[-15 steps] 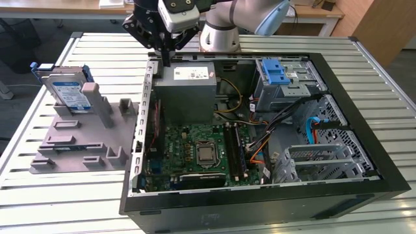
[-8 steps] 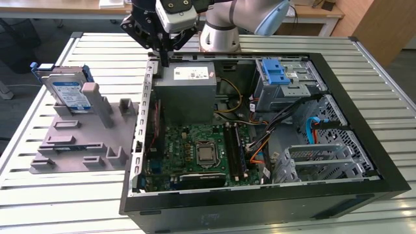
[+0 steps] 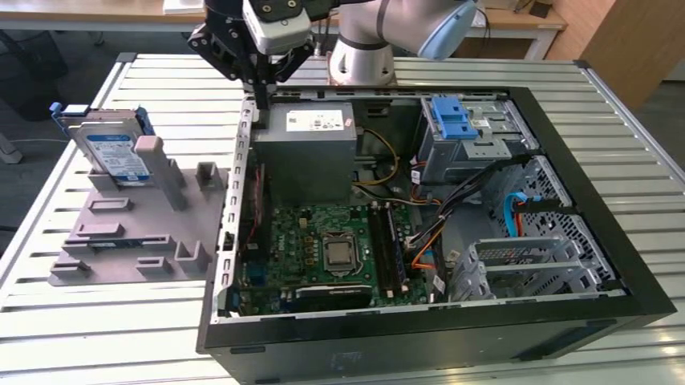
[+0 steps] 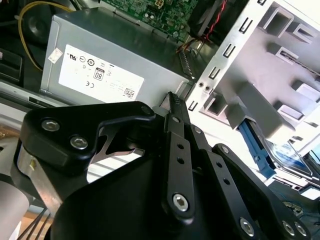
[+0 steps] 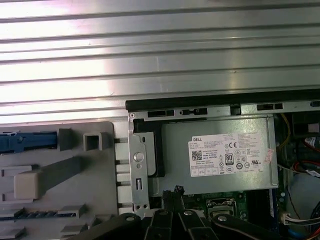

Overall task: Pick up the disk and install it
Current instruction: 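Reach for the disk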

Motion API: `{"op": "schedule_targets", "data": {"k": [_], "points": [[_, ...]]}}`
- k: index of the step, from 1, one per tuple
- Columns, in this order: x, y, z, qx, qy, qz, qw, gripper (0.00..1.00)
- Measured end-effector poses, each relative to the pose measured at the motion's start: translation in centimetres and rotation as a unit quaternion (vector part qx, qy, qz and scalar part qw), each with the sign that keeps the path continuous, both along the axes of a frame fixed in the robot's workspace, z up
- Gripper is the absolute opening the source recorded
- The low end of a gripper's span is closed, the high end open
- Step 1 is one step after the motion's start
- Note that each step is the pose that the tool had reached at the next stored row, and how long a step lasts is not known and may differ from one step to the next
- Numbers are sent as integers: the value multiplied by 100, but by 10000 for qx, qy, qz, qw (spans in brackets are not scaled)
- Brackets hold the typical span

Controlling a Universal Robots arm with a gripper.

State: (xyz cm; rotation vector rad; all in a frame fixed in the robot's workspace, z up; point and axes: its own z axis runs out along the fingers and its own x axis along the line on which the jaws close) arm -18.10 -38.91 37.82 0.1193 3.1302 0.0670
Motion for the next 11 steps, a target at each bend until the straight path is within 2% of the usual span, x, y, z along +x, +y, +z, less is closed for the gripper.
{"op": "schedule_targets", "data": {"k": [5, 11], "points": [[-61, 13, -3, 0, 0, 0, 10000, 11], [-92, 15, -5, -1, 1, 1, 10000, 11]]}}
